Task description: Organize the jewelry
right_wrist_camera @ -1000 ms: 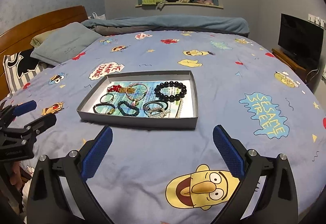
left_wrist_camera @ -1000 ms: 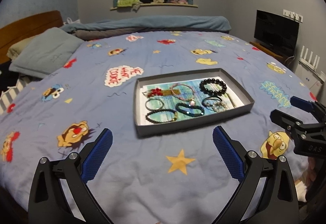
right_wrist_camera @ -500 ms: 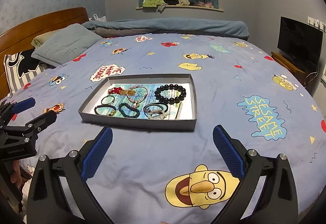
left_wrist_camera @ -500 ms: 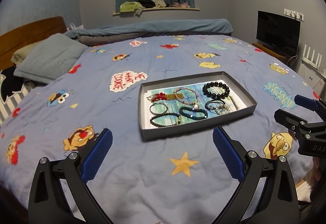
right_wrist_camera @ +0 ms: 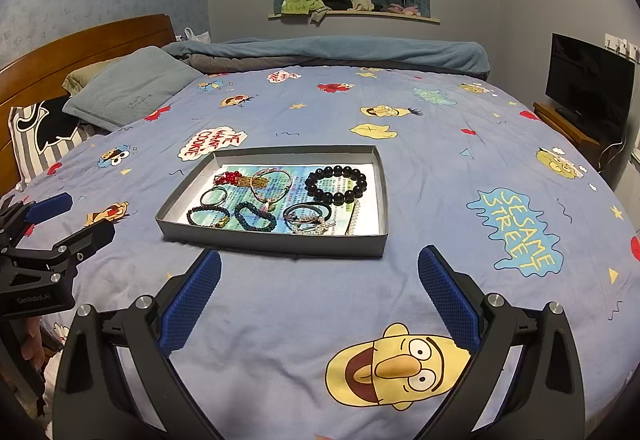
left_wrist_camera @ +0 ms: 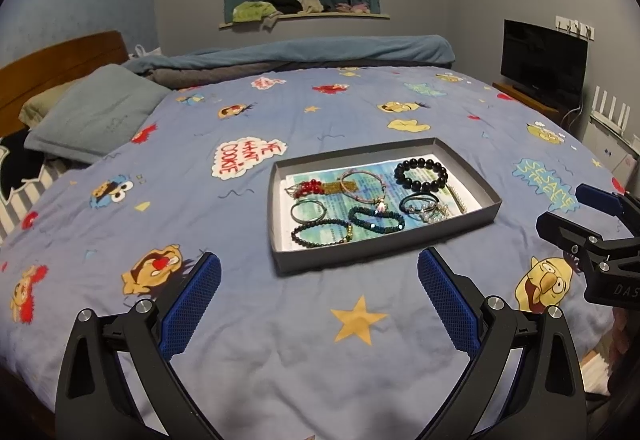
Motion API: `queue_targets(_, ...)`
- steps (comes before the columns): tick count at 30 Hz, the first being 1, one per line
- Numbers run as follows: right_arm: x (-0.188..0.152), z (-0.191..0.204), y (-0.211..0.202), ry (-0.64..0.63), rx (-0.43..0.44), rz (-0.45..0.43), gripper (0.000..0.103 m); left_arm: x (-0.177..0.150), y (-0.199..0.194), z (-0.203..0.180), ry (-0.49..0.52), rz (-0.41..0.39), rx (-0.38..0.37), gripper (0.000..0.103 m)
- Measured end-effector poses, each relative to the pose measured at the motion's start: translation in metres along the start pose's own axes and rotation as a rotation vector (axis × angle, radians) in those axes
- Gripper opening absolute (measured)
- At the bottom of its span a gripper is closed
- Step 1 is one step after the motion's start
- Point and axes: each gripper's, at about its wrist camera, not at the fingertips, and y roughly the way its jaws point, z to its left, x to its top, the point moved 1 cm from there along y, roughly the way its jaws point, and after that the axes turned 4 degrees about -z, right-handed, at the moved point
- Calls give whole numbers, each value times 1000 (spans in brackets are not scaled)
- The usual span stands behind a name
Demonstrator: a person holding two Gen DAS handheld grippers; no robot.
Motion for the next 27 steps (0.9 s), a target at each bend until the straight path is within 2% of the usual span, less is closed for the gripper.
queue_targets(27,0,1,-1,1,0,3,97,-2,1,1,2,7,-4,98)
